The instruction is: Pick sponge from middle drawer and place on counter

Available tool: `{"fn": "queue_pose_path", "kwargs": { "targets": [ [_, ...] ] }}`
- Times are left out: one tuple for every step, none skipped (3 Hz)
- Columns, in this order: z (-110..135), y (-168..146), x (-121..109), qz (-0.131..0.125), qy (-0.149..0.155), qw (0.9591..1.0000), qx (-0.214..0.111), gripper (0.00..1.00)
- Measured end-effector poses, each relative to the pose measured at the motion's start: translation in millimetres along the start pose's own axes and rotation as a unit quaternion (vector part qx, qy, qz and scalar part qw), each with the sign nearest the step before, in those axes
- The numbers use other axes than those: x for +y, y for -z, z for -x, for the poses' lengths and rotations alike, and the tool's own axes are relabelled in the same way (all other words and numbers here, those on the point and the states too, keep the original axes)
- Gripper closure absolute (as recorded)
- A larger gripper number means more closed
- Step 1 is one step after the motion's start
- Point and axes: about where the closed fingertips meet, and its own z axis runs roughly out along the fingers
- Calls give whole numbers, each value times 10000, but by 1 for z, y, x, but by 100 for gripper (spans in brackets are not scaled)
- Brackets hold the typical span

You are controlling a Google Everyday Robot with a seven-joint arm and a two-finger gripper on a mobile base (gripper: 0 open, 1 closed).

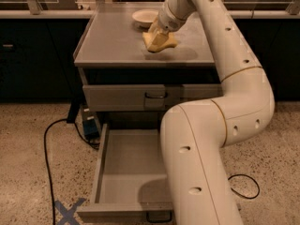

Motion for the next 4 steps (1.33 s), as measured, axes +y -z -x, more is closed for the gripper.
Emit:
{"fn": "queue_pose_path", "kwargs": {
  "targets": [
    [-36,5,-42,-852,-589,9911,841,100],
    [-82,11,-66,-1488,-1280,9697,1452,100],
    [-117,-3,-55,-1398,-1863,9576,1695,100],
    [-115,1,-57,-1394,-1877,9574,1697,92]
  ]
}}
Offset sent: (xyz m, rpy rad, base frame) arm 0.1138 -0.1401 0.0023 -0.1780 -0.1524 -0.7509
